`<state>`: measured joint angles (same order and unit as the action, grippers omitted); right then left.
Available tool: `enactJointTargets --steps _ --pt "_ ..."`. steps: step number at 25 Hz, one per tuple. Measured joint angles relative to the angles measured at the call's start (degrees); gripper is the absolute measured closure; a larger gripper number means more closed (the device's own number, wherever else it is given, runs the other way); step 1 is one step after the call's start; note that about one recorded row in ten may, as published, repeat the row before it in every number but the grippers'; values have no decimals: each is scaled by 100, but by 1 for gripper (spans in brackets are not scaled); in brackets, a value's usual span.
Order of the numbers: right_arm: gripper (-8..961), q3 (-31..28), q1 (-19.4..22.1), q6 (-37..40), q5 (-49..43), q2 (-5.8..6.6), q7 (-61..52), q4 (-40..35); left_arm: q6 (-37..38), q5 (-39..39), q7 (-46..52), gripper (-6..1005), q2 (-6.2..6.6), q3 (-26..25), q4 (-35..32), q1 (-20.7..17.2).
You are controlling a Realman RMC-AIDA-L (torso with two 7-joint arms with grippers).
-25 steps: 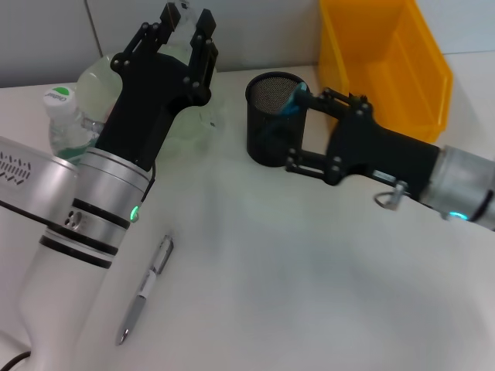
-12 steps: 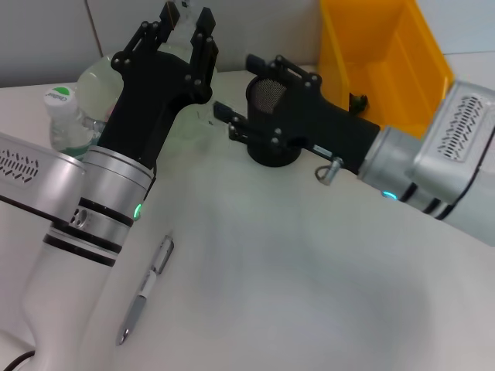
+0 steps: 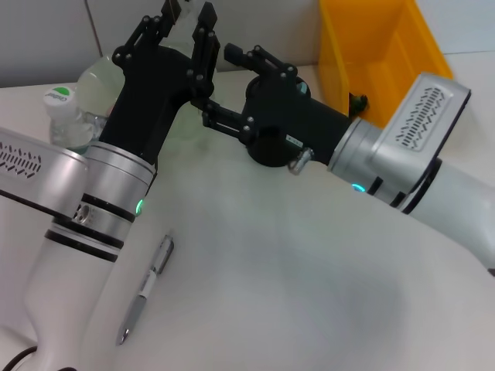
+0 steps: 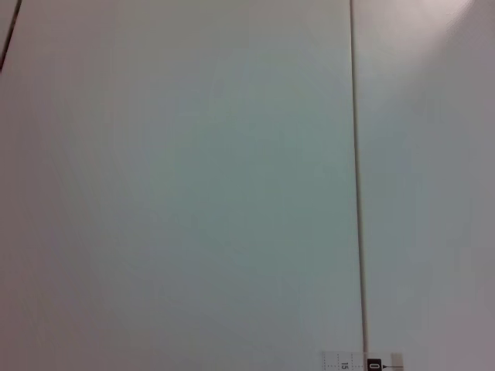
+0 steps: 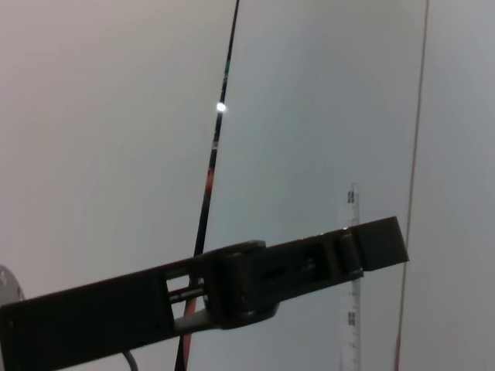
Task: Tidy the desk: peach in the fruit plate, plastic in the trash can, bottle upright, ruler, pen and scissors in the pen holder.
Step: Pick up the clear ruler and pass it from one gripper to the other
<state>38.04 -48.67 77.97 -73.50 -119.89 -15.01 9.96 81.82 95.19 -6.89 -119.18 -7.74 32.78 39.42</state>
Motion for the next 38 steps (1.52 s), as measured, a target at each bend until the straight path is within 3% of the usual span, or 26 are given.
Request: enactJointTargets --steps 12,19,24,36,38 --pt "171 -138 -104 -62 -19 0 24 149 4 7 -5 603 0 6 0 -5" --pt "387 -148 -144 -64 -25 0 -12 161 1 9 -5 603 0 12 -10 4" --pt "638 -193 -188 -69 -27 0 -11 200 0 9 -5 603 0 29 -17 12" --pt "677 -231 -213 -109 -33 0 24 227 0 169 -6 604 0 -64 -27 0" --pt "737 -231 -213 -109 -33 1 24 232 0 169 -6 604 0 -68 -26 -1"
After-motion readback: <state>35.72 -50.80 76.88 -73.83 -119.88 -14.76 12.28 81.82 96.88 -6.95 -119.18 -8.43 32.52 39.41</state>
